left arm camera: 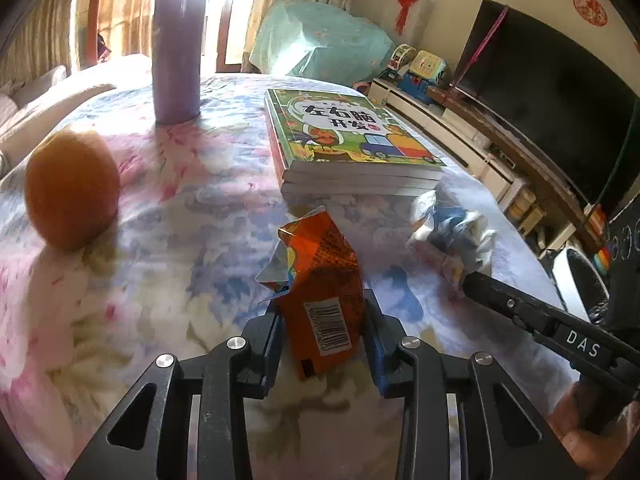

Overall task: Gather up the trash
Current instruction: 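Grasp the orange chip bag with left tool while right tool grasps the crumpled wrapper, then carry the chip bag and wrapper over the trash bin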

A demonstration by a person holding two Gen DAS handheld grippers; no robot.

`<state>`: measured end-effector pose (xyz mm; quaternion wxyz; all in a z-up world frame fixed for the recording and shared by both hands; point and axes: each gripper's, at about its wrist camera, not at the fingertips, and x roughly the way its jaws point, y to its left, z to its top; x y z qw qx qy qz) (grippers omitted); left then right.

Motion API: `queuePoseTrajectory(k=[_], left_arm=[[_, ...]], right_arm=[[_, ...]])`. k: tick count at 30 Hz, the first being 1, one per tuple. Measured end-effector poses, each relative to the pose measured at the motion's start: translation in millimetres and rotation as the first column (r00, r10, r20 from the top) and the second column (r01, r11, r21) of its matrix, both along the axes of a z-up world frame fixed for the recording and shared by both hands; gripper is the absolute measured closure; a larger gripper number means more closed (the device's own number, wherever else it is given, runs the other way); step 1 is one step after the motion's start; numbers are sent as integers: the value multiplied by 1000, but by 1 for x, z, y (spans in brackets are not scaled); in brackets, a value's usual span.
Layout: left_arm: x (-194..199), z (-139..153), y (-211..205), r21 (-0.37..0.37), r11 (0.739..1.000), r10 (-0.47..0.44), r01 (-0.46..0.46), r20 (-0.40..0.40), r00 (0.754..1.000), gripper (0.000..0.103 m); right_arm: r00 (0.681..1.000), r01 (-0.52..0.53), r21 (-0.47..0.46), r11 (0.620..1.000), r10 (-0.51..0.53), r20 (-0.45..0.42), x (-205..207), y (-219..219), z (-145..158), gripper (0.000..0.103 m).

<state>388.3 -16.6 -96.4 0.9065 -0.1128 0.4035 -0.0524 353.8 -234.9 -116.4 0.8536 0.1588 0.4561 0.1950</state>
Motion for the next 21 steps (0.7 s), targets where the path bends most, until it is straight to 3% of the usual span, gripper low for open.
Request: queuePoseTrajectory(k=[8, 21], left_arm=[[-39, 11, -3, -63, 998, -2, 2, 8, 1000, 70], [-98, 45, -65, 3, 985, -171, 172, 84, 982, 70]], right_arm=[[999, 31, 9, 999, -31, 42, -31, -19, 18, 98], [985, 127, 2, 992, -126, 118, -94, -62, 48, 98]])
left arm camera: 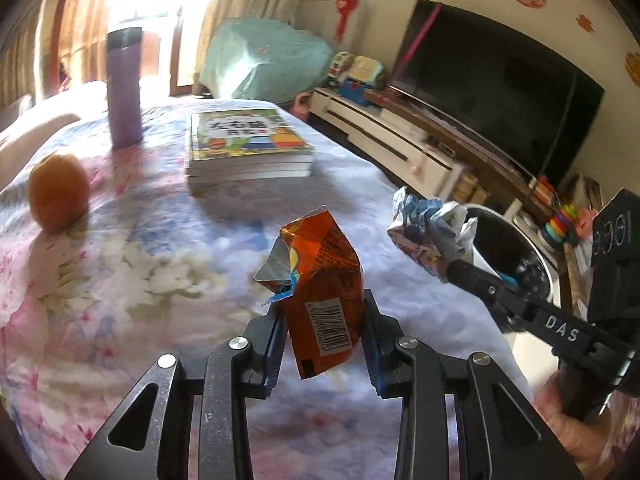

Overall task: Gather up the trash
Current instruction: 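Carry the chip bag and wrapper over the trash bin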

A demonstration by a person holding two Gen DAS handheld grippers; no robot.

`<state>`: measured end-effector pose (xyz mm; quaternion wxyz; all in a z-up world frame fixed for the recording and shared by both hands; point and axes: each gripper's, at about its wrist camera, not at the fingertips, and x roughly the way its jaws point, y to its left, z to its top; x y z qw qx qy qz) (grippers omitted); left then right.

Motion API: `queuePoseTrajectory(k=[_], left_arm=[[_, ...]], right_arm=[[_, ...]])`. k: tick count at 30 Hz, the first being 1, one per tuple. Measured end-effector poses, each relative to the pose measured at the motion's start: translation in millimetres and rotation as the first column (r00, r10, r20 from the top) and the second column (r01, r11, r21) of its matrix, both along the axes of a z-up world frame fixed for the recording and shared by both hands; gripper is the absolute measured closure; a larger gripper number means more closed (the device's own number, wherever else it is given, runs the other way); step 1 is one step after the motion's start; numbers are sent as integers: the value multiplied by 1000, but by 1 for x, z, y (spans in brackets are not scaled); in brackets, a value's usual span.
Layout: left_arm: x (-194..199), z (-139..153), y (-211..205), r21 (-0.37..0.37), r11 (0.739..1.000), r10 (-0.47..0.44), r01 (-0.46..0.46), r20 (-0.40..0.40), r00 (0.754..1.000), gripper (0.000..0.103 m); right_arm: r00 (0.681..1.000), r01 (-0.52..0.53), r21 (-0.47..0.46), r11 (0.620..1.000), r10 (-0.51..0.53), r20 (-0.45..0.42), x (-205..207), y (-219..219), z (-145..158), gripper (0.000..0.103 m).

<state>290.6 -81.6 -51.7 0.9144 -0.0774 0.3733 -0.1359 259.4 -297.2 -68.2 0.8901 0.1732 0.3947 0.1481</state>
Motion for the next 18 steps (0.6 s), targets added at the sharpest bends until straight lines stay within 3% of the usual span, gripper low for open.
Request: queuePoseTrajectory(k=[18], left_arm=[[-36, 15, -63, 66, 992, -107, 106, 14, 994, 70]], right_arm=[[994, 88, 10, 996, -88, 60, -56, -53, 23, 98]])
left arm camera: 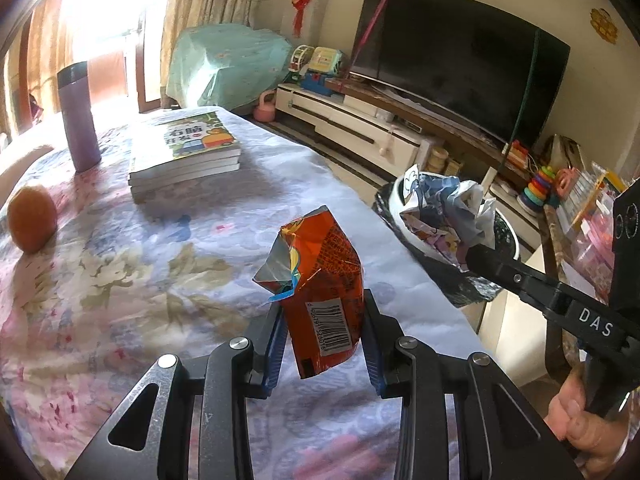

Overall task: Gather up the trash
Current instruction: 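Carry the chip bag and wrapper over the trash bin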

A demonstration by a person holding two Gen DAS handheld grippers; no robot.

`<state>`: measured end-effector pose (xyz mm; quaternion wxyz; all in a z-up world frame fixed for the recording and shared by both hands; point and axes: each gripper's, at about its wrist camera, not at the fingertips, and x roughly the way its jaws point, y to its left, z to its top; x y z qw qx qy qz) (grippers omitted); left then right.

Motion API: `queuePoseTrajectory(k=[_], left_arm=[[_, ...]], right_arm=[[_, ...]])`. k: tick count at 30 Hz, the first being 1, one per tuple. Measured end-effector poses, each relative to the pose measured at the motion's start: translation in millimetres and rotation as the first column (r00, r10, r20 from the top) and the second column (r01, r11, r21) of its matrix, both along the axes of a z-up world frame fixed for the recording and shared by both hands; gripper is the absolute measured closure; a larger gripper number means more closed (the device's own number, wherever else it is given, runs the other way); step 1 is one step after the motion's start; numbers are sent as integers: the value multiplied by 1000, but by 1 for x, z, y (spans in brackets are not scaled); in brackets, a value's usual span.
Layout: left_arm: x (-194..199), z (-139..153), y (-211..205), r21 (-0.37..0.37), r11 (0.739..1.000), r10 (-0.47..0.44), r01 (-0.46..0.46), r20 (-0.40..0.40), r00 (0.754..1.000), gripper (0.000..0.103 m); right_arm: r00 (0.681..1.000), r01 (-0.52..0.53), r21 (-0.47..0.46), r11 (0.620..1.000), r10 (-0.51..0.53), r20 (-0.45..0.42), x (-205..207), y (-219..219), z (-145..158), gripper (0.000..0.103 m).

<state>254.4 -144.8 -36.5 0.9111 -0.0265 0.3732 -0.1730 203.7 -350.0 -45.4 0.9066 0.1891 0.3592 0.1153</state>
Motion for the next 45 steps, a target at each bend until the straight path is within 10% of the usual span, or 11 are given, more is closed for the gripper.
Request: queuePoseTrajectory(k=[45], left_arm=[[38, 13, -100, 24, 981, -193, 193, 25, 981, 71]], right_arm=[[981, 194, -66, 979, -194, -5, -24, -111, 8, 98]])
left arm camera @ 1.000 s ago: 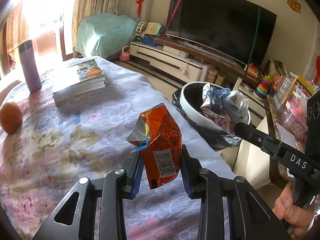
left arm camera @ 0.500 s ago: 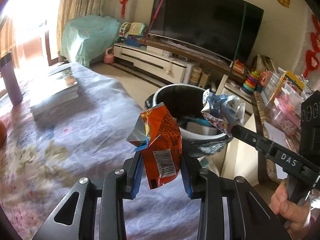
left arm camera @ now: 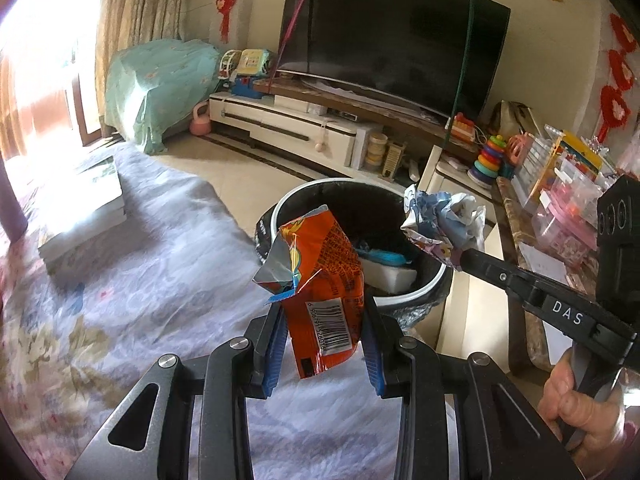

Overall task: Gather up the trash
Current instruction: 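Carry the chip bag and wrapper over the trash bin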

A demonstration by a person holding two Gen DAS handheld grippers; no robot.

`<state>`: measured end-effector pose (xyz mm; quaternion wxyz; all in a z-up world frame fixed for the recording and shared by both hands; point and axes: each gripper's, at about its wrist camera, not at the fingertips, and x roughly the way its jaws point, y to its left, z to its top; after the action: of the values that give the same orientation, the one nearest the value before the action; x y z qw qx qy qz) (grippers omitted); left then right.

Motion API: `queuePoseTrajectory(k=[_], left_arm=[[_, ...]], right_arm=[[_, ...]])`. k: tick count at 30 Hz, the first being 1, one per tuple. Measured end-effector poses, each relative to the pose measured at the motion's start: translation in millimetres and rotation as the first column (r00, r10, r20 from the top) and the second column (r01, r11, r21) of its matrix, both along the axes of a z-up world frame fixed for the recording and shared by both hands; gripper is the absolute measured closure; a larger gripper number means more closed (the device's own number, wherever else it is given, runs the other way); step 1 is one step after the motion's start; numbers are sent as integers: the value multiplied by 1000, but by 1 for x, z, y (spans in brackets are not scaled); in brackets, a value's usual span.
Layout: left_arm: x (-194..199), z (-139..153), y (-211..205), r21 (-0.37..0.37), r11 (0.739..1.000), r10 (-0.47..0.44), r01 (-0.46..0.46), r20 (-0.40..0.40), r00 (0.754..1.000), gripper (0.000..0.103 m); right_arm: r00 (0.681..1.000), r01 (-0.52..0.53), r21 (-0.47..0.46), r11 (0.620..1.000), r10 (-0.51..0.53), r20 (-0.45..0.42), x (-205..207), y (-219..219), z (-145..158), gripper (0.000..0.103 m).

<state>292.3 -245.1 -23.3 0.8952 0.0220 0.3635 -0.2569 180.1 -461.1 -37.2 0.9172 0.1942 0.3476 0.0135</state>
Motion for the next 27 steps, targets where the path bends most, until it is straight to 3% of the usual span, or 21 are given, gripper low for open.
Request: queuePoseTrajectory(k=[27], left_arm=[[35, -2, -47, 37, 999, -36, 36, 14, 999, 71]], right_arm=[[999, -15, -41, 999, 13, -31, 26, -9, 6, 98]])
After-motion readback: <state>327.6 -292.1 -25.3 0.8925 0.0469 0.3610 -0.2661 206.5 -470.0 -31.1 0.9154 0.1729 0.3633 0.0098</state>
